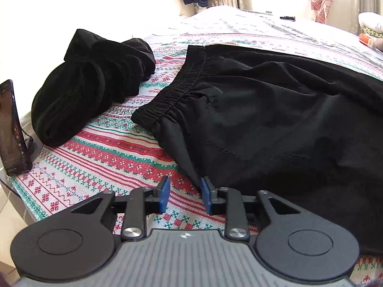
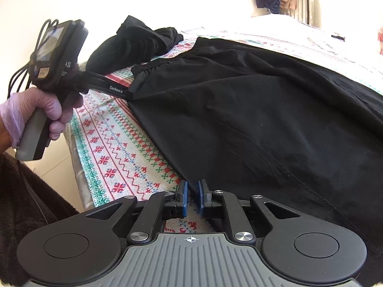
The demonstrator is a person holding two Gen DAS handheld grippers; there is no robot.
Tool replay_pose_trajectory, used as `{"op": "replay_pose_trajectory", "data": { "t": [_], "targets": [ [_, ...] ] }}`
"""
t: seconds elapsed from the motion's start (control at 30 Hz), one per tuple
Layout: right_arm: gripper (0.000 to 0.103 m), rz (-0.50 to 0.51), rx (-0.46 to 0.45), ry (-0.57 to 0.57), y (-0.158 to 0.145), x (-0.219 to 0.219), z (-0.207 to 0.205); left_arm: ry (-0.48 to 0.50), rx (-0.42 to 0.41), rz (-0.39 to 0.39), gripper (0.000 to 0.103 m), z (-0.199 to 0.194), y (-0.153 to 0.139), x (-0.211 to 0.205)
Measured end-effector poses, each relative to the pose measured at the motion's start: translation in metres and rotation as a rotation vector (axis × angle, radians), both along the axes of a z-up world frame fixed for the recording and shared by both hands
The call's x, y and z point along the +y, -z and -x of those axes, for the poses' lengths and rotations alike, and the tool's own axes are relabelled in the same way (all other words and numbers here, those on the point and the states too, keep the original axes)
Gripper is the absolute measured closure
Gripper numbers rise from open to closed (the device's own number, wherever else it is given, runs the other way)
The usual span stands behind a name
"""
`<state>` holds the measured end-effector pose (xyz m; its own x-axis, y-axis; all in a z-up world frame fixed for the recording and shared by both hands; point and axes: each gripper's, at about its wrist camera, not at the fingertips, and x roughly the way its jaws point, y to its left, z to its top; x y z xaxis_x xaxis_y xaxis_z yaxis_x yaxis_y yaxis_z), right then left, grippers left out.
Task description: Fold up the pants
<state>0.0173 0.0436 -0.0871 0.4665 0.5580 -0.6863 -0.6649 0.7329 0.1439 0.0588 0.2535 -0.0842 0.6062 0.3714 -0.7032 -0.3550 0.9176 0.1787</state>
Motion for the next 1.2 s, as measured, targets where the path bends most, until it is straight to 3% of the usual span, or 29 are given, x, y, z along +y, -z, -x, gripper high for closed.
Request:
{"op": "replay_pose_trajectory", "data": {
  "t": [0.1,0.17,0.3,0.67,0.87,1.0,1.2],
  "targets": [
    [0.064,-0.031,0.003,0.057,-0.010,-0.013,-0.008,-0.004,-0.044,0.006,0.019,0.003,-0.011,-0.001],
    [0.043,-0.046,-0.012,0.113,-0.016,-0.024,-0.014,0.005,-0.075,0.003,0.013,0.001,-0.018,-0.005],
    [0.039,-0.039,-0.030,0.226,-0.024,-0.045,-0.030,0.043,-0.110,-0.002,0.001,-0.003,-0.027,-0.021],
    [0.018,-0.021,0.005,0.424,-0.025,-0.084,-0.066,0.140,-0.063,0.121,0.000,-0.047,-0.034,-0.072],
    [0.013,0.032,0.015,0.439,-0.025,-0.088,-0.089,0.131,-0.031,0.148,0.000,-0.081,-0.042,-0.089],
    [0.009,0.068,-0.035,0.434,-0.033,-0.088,-0.111,0.134,-0.023,0.143,0.000,-0.095,-0.045,-0.096],
    [0.007,0.121,-0.102,0.412,-0.043,-0.080,-0.158,0.098,0.001,0.205,0.000,-0.115,-0.040,-0.091]
  ]
}}
